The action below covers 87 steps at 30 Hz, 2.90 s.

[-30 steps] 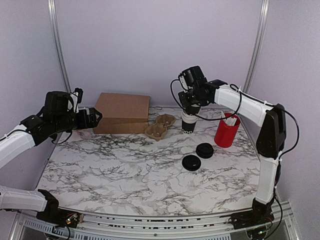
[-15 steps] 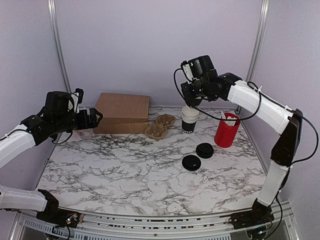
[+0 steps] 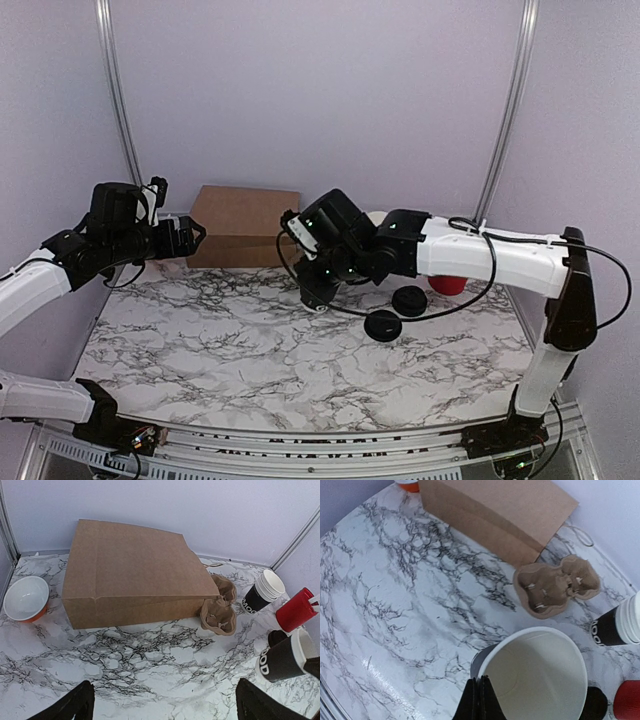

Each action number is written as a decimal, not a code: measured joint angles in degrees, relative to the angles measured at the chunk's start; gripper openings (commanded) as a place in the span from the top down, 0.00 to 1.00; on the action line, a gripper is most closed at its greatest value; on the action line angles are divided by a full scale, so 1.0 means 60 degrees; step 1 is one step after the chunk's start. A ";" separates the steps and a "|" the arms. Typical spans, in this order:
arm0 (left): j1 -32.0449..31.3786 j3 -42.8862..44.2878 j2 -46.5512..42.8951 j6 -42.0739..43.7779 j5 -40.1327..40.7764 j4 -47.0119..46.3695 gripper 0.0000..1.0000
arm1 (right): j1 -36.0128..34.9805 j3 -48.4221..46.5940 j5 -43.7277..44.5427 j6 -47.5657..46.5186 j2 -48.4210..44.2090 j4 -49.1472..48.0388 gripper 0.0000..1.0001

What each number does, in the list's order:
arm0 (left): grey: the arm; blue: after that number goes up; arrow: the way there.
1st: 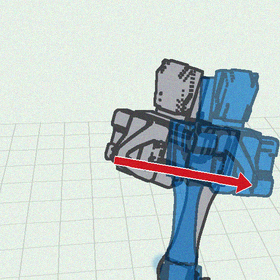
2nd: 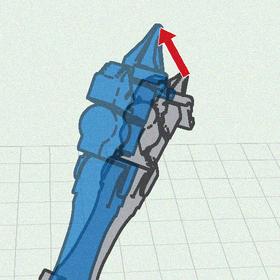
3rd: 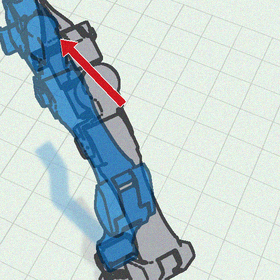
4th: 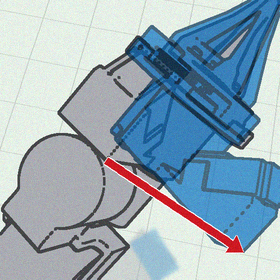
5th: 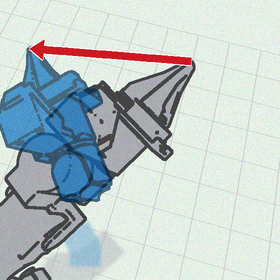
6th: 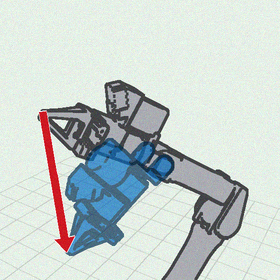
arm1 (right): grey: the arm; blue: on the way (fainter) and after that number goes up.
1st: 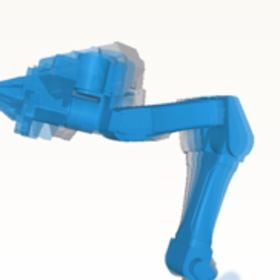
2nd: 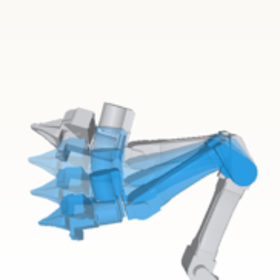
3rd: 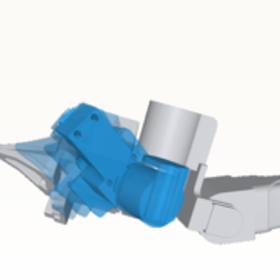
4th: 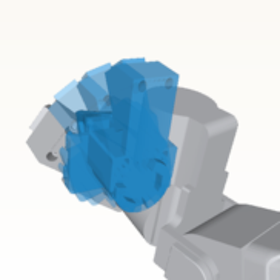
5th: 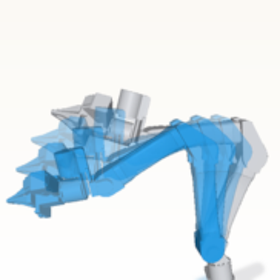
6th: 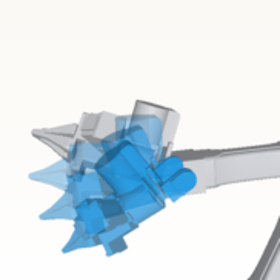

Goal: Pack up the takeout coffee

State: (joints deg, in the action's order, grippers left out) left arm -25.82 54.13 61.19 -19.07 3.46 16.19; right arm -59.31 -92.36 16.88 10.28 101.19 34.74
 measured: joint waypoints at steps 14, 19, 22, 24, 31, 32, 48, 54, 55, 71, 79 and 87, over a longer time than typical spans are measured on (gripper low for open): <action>0.0000 0.0000 0.0168 0.0000 0.0000 0.0000 0.01 | -0.1330 0.0521 -0.0452 0.1603 0.1038 -0.0025 0.90; 0.0000 0.0000 0.0168 0.0000 0.0000 0.0000 0.01 | -0.1333 0.0634 -0.0481 0.1807 0.1038 -0.0073 0.80; 0.0000 0.0000 0.0168 0.0000 0.0000 0.0000 0.01 | -0.1333 0.0736 -0.0481 0.1858 0.1038 -0.0069 0.79; 0.0000 0.0000 0.0168 0.0000 0.0000 0.0000 0.01 | -0.1337 0.0769 -0.0481 0.1876 0.1038 -0.0062 0.76; 0.0000 0.0000 0.0168 0.0000 -0.0004 0.0000 0.01 | -0.1337 0.0769 -0.0299 0.1942 0.0831 -0.0055 0.68; 0.0000 0.0000 0.0168 0.0000 -0.0004 0.0000 0.01 | -0.1337 0.0769 -0.0251 0.1938 0.0743 -0.0047 0.67; 0.0000 0.0000 0.0168 0.0000 -0.0007 0.0000 0.01 | 0.0051 0.1614 -0.0047 0.1337 -0.1366 0.0091 0.31; 0.0000 0.0000 0.0168 0.0000 -0.0015 0.0000 0.01 | 0.1883 0.2758 -0.0645 0.0809 -0.2069 0.0168 0.29; 0.0000 0.0000 0.0168 0.0000 -0.0029 0.0000 0.01 | 0.2167 0.2947 -0.0838 0.0732 -0.2124 0.0138 0.28; 0.0000 0.0000 0.0171 -0.0007 -0.0113 0.0000 0.01 | 0.4098 0.4186 -0.2656 -0.0801 -0.1308 -0.0109 0.15; 0.0000 0.0000 0.0171 -0.0015 -0.0113 0.0000 0.01 | 0.4149 0.4535 -0.3016 -0.1009 -0.0630 -0.0335 0.17; 0.0000 0.0000 0.0259 -0.0036 -0.0164 0.0000 0.01 | 0.3595 0.4940 -0.2477 -0.0623 -0.0499 -0.0758 0.17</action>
State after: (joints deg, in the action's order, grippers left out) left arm -25.82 54.13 62.74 -19.29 2.48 16.19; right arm -37.74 -62.72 2.02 6.55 98.19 30.20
